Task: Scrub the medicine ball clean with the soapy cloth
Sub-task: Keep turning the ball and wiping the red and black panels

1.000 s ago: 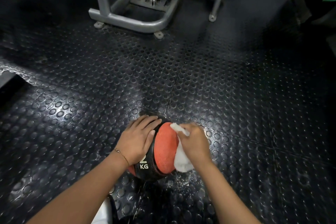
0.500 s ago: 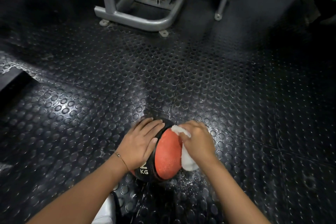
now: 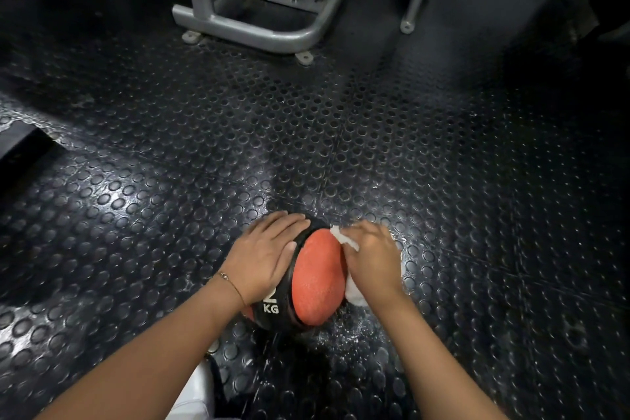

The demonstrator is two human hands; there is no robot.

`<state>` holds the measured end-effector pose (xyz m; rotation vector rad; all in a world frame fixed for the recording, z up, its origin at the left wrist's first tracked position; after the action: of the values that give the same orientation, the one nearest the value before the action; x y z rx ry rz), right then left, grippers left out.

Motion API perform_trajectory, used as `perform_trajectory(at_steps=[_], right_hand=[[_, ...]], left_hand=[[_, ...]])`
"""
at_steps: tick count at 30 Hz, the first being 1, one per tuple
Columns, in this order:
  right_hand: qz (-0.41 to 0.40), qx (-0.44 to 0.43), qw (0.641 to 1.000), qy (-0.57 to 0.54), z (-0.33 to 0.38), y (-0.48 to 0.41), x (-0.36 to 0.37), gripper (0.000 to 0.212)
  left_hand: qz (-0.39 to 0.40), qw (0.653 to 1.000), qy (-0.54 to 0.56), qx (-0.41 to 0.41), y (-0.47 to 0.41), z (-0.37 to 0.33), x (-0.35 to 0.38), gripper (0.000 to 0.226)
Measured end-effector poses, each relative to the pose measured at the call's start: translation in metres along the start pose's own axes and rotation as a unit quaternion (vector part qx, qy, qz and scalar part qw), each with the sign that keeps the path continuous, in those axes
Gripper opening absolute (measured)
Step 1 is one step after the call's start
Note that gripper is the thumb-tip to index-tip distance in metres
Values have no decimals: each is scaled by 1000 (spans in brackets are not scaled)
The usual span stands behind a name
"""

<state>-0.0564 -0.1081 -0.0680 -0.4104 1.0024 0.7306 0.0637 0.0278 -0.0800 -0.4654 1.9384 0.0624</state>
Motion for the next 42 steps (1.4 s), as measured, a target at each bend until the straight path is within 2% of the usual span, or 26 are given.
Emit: perform_trajectory(at_steps=[3, 7, 12, 15, 18, 20, 24, 27, 30, 34, 37, 39, 42], right_hand=[[-32, -42, 997, -50, 15, 20, -4, 33], [-77, -99, 989, -74, 16, 45, -5, 32], [-99, -30, 992, -73, 21, 7, -9, 26], [-103, -27, 992, -61, 23, 14, -4, 32], [-109, -74, 991, -34, 10, 54, 4, 43], [-119, -70, 990, -38, 2, 62, 4, 43], [-147, -38, 986, -65, 19, 20, -7, 24], [-165, -68, 983, -45, 32, 9, -6, 24], [-151, -76, 985, -23, 13, 36, 2, 27], [-108, -3, 992, -71, -14, 40, 7, 30], [-121, 51, 982, -137, -4, 26, 11, 23], [-142, 59, 976, -155, 8, 28, 14, 24], [-99, 66, 979, -165, 11, 29, 22, 30]], left_hand=[[0, 997, 38, -67, -9, 11, -1, 66], [2, 990, 38, -138, -18, 16, -2, 71], [42, 987, -9, -153, -26, -5, -1, 79], [62, 981, -15, -181, -38, -5, -1, 62], [81, 971, 11, -224, -52, 7, -3, 46], [87, 970, 19, -225, -58, 5, -3, 46], [104, 970, 7, -220, -70, 1, 1, 46], [123, 963, 6, -238, -79, 6, 2, 46], [142, 955, 14, -259, -85, 17, 5, 48], [120, 936, 30, -329, -85, 30, 4, 48], [112, 910, 33, -397, -80, 42, 0, 38], [97, 920, 2, -379, -75, 46, -5, 42], [87, 965, 35, -246, -68, 28, -8, 46]])
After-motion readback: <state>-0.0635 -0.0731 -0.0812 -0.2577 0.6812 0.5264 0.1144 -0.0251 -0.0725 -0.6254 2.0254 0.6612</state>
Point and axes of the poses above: each hand's wrist, its own y-axis away from the middle knuckle, its own x-axis out of the palm, z = x × y, the point moved 4 cm from there along -y, towards the middle knuckle, and after that the axes turned 1 degree about -z, right-handed, at the moved point
